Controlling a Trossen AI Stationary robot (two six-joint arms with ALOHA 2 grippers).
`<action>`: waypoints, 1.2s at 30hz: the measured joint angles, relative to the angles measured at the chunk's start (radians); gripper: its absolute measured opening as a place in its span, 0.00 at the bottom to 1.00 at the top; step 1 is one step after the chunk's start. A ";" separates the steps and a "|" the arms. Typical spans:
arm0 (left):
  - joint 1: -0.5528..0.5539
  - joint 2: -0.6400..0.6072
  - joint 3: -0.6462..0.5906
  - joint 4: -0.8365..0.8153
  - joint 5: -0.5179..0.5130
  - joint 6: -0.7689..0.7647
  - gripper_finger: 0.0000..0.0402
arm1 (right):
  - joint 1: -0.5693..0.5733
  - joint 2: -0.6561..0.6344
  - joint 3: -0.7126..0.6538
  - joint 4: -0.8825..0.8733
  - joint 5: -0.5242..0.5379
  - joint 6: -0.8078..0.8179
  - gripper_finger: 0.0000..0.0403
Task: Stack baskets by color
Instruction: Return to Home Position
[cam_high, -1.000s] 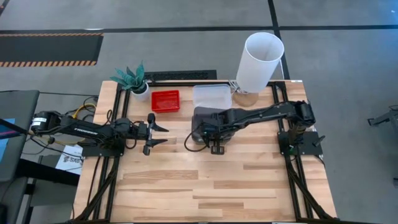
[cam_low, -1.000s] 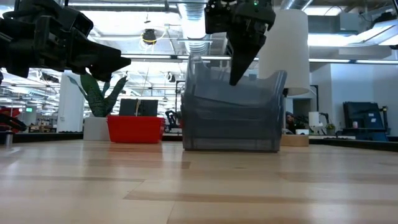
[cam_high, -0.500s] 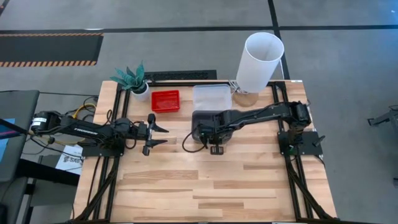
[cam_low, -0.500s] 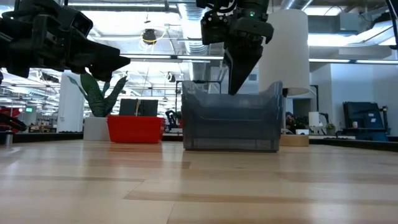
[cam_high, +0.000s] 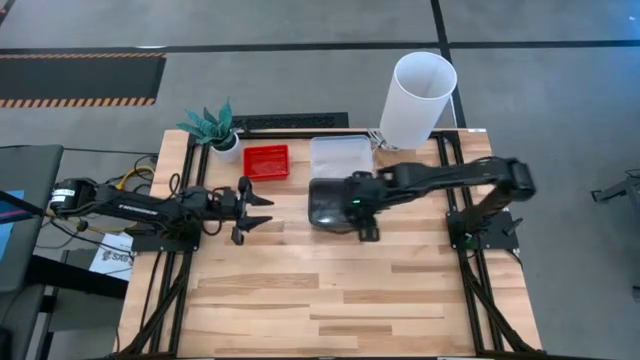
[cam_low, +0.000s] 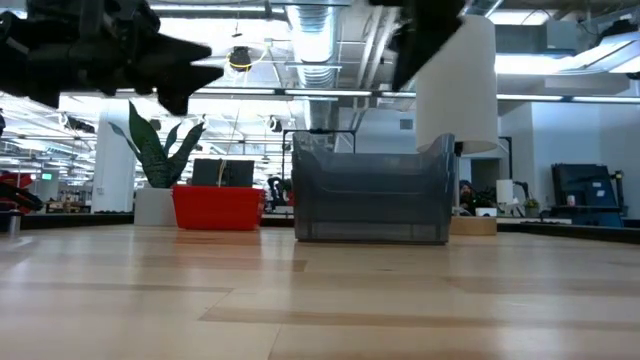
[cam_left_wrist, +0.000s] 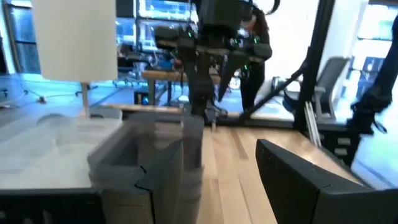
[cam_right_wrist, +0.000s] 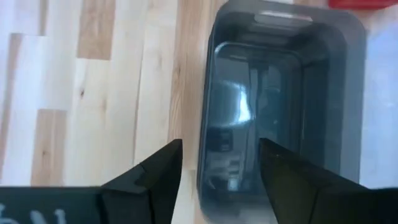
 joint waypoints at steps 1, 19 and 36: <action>0.000 0.000 0.013 -0.001 -0.006 -0.006 0.47 | 0.001 -0.043 -0.042 0.019 -0.001 0.002 0.57; 0.063 -0.281 0.042 -0.249 0.027 -0.098 0.47 | 0.020 -0.941 -1.005 1.074 0.004 0.022 0.52; 0.062 -0.628 0.042 -0.706 -0.135 -0.115 0.47 | 0.017 -1.183 -1.294 1.233 0.096 0.025 0.19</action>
